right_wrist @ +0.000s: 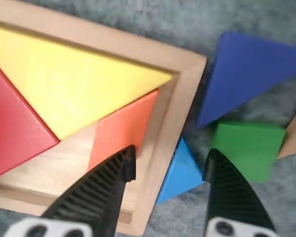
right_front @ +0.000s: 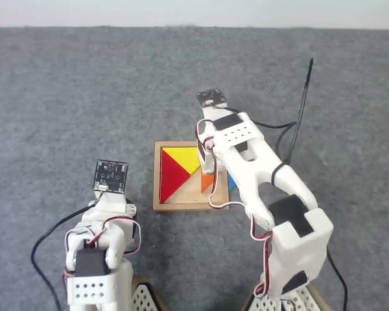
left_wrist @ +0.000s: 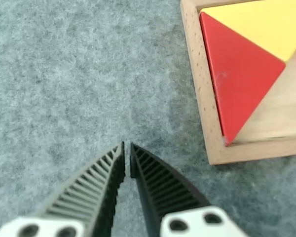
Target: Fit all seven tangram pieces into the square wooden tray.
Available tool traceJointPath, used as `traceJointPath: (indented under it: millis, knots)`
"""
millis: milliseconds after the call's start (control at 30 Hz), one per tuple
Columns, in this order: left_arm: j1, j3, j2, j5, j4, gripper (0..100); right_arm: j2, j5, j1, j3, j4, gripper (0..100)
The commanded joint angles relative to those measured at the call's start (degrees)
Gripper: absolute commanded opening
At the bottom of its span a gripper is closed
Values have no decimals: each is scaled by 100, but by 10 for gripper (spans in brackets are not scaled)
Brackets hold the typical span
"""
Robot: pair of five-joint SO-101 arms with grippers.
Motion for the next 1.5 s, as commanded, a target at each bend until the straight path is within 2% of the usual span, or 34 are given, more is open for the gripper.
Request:
traceJointPath:
  millis: [0, 200, 500, 667, 867, 1100, 1467]
  knots:
    - [9, -66, -114, -9, 18, 21, -787, 79, 259, -316, 40, 221]
    - [9, -66, -114, -9, 18, 21, -1051, 378, 848, -316, 303, 221]
    - [9, -66, -114, -9, 18, 21, -1042, 352, -400, -141, 268, 221]
    - [9, -66, -114, -9, 18, 21, -769, 352, -681, -141, 251, 221]
    - [9, -66, -114, -9, 18, 21, -110, 352, -690, -176, 4, 221]
    - [9, -66, -114, -9, 18, 21, -31, 369, -637, -202, 75, 221]
    - [9, -66, -114, -9, 18, 21, -31, 404, -110, -229, 13, 221]
